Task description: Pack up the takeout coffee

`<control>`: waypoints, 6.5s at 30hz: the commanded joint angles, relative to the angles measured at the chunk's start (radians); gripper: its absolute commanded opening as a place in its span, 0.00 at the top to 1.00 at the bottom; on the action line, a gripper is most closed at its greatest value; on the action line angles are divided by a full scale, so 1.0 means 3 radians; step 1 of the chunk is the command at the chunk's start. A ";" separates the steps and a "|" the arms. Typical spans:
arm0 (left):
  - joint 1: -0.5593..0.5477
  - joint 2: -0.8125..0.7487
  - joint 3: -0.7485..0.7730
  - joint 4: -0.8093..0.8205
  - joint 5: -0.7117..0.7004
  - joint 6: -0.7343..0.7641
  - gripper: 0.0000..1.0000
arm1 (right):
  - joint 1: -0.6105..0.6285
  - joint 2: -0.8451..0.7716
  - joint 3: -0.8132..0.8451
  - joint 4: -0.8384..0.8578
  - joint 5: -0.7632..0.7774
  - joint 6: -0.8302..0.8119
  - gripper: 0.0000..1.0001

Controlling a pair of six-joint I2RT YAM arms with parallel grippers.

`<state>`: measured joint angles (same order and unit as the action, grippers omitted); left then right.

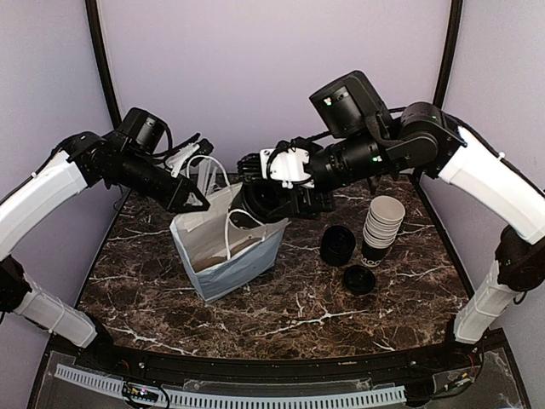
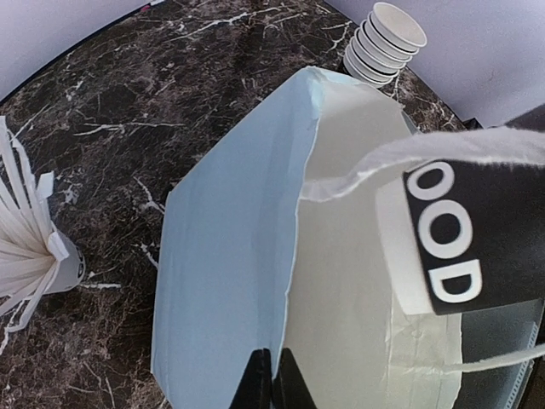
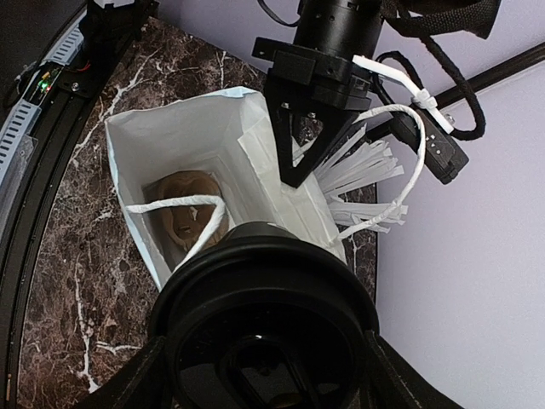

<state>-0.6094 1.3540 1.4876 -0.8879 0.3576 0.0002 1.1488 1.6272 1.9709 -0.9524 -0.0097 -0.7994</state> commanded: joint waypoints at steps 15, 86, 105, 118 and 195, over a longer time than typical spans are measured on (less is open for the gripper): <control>-0.0513 0.0150 0.0301 0.0002 0.0061 0.0082 0.99 | 0.0036 0.0111 -0.0249 -0.0172 -0.0073 0.0064 0.54; -0.0292 0.0918 -0.1358 0.2336 0.0739 -0.0413 0.37 | 0.0862 -0.0495 -0.2615 0.1447 0.1340 -0.0860 0.59; -0.0290 0.1076 -0.1376 0.2322 0.0800 -0.0369 0.39 | 0.0727 -0.0076 -0.2321 0.1423 0.1397 -0.0715 0.60; -0.0272 0.1207 -0.1362 0.2326 0.0844 -0.0324 0.40 | 0.0606 -0.0064 -0.2396 0.1647 0.1311 -0.0804 0.62; 0.0370 -0.0063 -0.1365 0.1503 0.0415 -0.0061 0.35 | 0.0015 0.1509 -0.1147 -0.0489 0.0204 0.0601 0.62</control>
<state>-0.5064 1.3781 1.0924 -0.4168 0.4911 -0.0330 1.1206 1.9320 1.7042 -0.8776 -0.0834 -0.6785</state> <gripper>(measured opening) 0.648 0.703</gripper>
